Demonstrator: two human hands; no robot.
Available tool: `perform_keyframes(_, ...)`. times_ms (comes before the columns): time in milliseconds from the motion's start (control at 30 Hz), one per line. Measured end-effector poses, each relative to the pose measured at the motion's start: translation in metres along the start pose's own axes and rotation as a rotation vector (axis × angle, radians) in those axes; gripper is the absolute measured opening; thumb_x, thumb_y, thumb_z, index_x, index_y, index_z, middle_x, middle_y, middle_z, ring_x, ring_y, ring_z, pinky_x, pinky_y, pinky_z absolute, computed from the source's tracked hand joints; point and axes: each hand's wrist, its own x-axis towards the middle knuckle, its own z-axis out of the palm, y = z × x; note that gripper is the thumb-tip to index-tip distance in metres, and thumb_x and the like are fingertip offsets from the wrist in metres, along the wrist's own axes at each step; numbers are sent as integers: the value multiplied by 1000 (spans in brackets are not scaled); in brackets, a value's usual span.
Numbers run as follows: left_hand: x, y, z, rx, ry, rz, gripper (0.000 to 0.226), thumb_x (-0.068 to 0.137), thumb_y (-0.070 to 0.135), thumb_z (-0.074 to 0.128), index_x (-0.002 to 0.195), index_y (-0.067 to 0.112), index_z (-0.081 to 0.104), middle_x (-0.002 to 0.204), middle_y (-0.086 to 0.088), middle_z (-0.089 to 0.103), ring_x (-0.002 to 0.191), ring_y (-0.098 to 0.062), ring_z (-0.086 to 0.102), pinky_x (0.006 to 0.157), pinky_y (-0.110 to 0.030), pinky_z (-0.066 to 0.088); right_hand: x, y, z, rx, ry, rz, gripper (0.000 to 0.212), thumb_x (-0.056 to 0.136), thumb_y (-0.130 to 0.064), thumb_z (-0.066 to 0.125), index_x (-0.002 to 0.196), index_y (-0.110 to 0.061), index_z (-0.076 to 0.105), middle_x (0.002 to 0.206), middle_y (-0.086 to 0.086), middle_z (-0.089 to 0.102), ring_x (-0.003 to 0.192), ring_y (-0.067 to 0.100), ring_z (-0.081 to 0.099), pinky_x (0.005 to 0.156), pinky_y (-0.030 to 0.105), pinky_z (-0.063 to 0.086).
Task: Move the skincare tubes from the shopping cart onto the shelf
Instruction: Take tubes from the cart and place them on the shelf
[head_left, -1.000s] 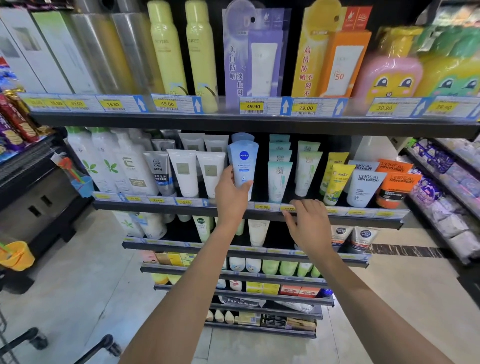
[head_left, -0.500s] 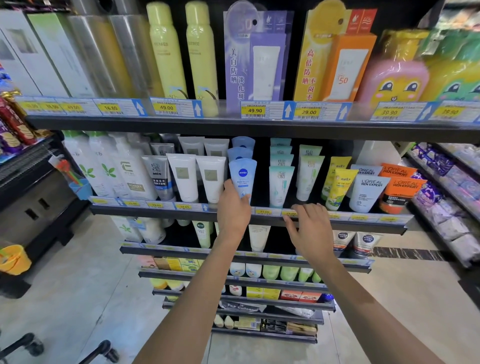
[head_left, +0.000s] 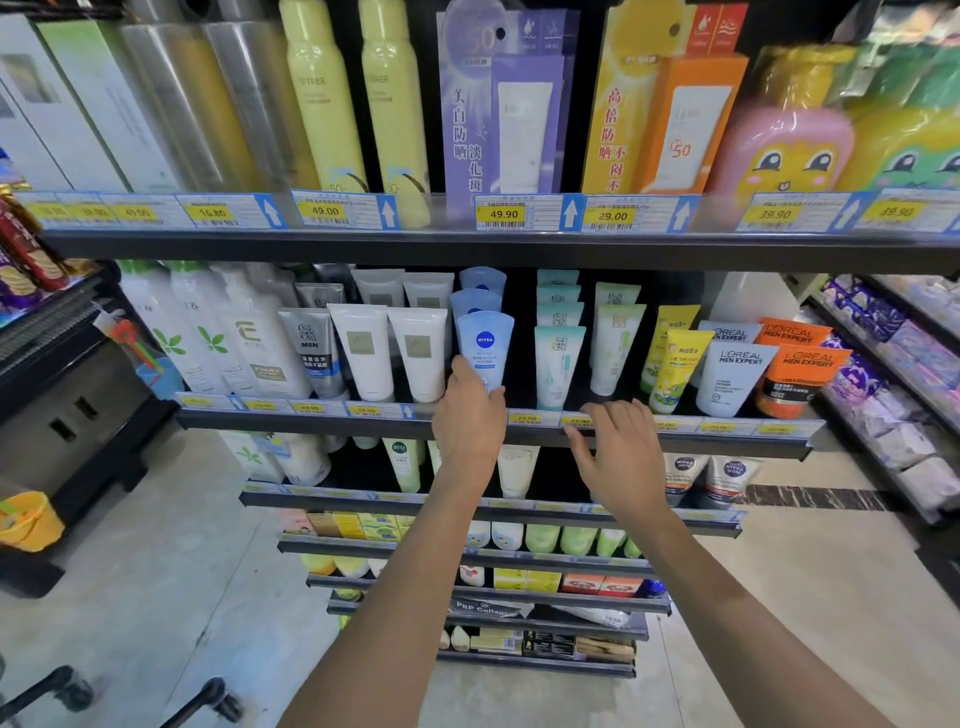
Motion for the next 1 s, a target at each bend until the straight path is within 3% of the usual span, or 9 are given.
perform_keyframes(467,3,-1,-5,-94,-61,-57,39,93,25,71,117,10,44,119,-12,58,106,-31,63,70,-42,53,0,1,-11,12,-117,27,38,98,-37,63,125,-11,66,113,6,68,113,28,60,122,48,30)
perform_keyframes(700,-21,-7,-26,-17,-50,-6,42,97,25,64,132,11,43,125,-13,62,110,-33,63,84,-47,55,1,1,-26,94,-243,31,45,99,-31,62,138,-9,61,136,9,64,133,30,52,125,51,24)
perform_keyframes(867,-81,-42,-53,127,-35,75,51,102,39,53,146,19,40,128,-4,60,110,-28,62,81,-41,53,-24,-30,-50,287,-260,-26,39,98,-23,65,134,-10,63,141,10,58,139,32,46,117,51,40)
perform_keyframes(1000,-147,-110,-64,281,-96,-58,50,102,43,49,144,16,47,126,-8,61,110,-30,62,87,-41,51,-67,-83,-54,396,-530,-164,38,103,-35,54,137,-19,61,143,0,55,138,22,45,117,38,37)
